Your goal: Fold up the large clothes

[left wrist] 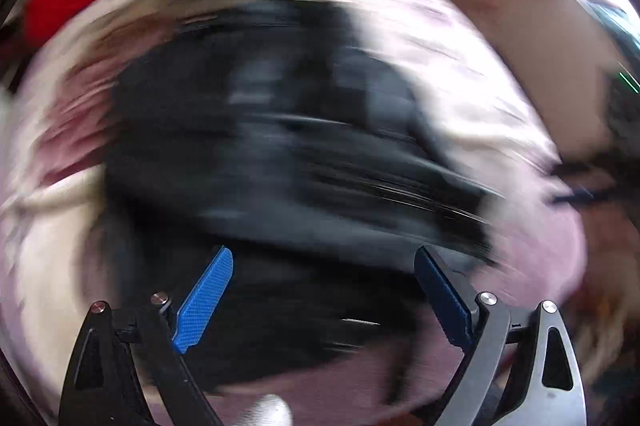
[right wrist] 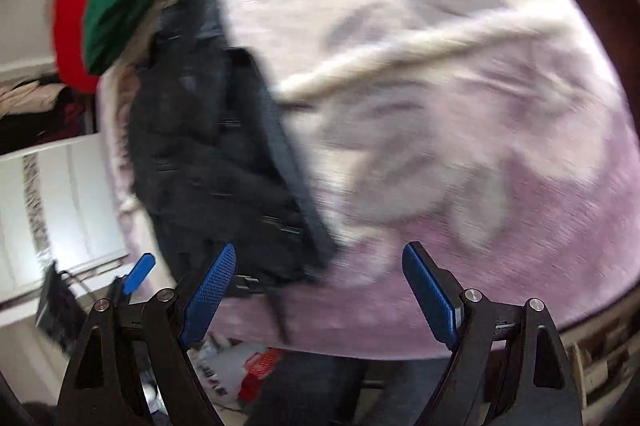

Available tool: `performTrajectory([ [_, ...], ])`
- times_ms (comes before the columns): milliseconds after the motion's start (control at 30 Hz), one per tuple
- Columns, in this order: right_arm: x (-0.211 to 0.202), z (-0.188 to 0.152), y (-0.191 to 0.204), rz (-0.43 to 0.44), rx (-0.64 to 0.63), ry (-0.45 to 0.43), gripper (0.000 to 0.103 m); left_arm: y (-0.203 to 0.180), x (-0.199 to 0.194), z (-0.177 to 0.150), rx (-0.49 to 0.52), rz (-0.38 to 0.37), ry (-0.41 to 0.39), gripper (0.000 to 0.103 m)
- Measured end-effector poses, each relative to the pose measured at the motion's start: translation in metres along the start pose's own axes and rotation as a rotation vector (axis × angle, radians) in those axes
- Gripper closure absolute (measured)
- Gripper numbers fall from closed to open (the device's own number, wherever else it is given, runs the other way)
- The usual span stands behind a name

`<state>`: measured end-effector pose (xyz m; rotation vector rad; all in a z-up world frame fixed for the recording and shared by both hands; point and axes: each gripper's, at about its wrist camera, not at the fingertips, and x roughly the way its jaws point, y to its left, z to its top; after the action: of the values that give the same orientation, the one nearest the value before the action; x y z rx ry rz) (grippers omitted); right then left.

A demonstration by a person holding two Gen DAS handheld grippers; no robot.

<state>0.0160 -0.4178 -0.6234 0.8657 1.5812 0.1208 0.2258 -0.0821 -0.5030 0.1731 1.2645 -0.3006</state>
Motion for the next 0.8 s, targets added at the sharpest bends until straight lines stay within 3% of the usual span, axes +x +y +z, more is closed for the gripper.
performTrajectory([
  [133, 0.033, 0.021, 0.046, 0.024, -0.045, 0.022, 0.016, 0.115, 0.029, 0.031, -0.262, 0.167, 0.024, 0.01],
  [200, 0.053, 0.029, 0.065, 0.011, -0.049, 0.028, 0.016, 0.156, 0.048, 0.049, -0.372, 0.165, 0.043, 0.012],
  [267, 0.063, 0.031, 0.073, 0.0, -0.033, 0.023, 0.016, 0.183, 0.083, 0.07, -0.418, 0.14, 0.112, 0.012],
  [367, 0.069, 0.029, 0.08, 0.001, 0.014, 0.01, 0.016, 0.196, 0.13, 0.084, -0.405, 0.164, 0.189, 0.009],
  [467, 0.074, 0.03, 0.085, -0.008, 0.053, -0.001, 0.016, 0.204, 0.14, 0.085, -0.399, 0.148, 0.173, 0.008],
  [633, 0.065, 0.025, 0.094, -0.029, 0.079, -0.041, 0.016, 0.205, 0.122, 0.074, -0.403, 0.102, 0.144, 0.009],
  [800, 0.102, 0.034, 0.088, -0.003, 0.099, 0.01, 0.016, 0.196, 0.073, 0.068, -0.369, 0.066, 0.077, 0.01],
])
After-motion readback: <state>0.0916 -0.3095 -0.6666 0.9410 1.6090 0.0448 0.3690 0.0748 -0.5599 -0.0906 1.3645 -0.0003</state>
